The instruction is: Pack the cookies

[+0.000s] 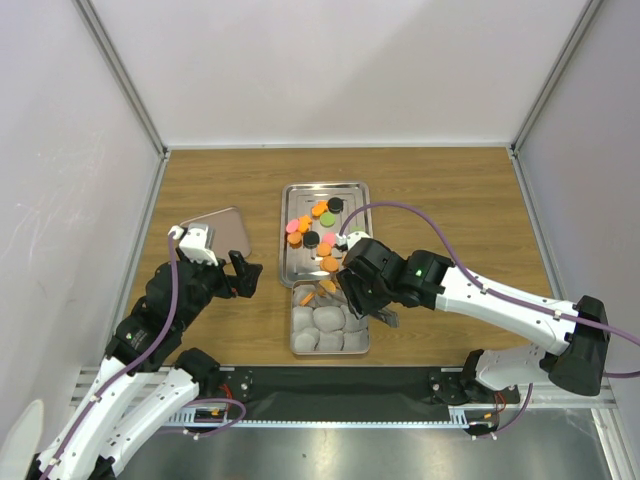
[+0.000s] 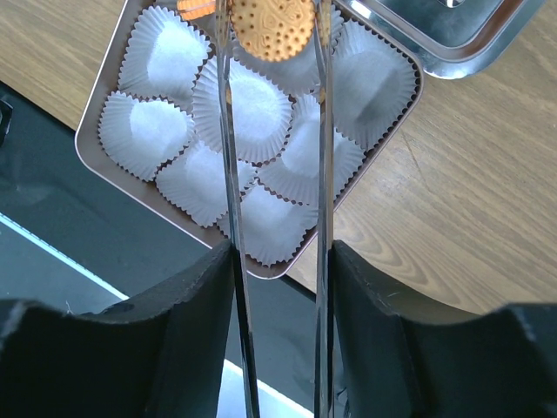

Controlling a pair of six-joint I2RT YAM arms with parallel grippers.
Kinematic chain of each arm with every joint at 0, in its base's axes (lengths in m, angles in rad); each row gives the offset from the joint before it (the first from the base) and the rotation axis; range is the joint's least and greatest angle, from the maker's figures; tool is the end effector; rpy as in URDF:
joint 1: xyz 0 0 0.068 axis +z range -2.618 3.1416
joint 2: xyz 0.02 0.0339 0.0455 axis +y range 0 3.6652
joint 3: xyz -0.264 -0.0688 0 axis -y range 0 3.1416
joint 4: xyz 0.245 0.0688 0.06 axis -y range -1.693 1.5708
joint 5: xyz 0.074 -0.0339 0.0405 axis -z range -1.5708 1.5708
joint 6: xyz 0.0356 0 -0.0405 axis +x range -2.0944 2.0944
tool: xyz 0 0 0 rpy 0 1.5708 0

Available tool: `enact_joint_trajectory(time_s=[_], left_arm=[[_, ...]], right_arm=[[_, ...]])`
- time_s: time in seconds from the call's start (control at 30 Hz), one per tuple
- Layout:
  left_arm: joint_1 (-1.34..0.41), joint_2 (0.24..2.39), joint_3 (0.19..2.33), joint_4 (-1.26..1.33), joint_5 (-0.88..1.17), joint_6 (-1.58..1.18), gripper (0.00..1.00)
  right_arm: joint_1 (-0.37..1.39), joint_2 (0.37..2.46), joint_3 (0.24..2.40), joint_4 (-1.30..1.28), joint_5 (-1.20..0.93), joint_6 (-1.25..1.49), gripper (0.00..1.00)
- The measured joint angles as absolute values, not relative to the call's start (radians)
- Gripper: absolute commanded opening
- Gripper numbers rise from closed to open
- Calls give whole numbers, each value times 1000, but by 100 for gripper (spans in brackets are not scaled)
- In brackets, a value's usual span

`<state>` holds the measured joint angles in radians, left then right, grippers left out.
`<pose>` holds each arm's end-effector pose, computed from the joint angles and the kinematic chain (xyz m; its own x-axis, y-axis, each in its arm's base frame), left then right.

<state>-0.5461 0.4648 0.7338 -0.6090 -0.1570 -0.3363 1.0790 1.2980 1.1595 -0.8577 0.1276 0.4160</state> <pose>0.0945 -0.0509 0.3184 -0.3967 -0.1403 -0.9071 0.2713 0.9262 -0.2619 0.1264 0.2264 0.3016 -0.7027 -0.4629 -0.5403 -0.6097 0.7832 0.1219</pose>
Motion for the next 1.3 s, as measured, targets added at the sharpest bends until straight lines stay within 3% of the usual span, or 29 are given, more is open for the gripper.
enact_joint_trajectory(time_s=[0.63,1.0,1.3], left_arm=[[-546,464,734,-609,-157,-336,100],[-547,465,734,-609,-157,-337,100],[-548,465,734,-609,-157,-339,100]], right_arm=[[1066,1298,1207,-879,173,412,50],[765,1345,1261,-818,165,331,50],[690,1530,1285,-771,139,279,51]])
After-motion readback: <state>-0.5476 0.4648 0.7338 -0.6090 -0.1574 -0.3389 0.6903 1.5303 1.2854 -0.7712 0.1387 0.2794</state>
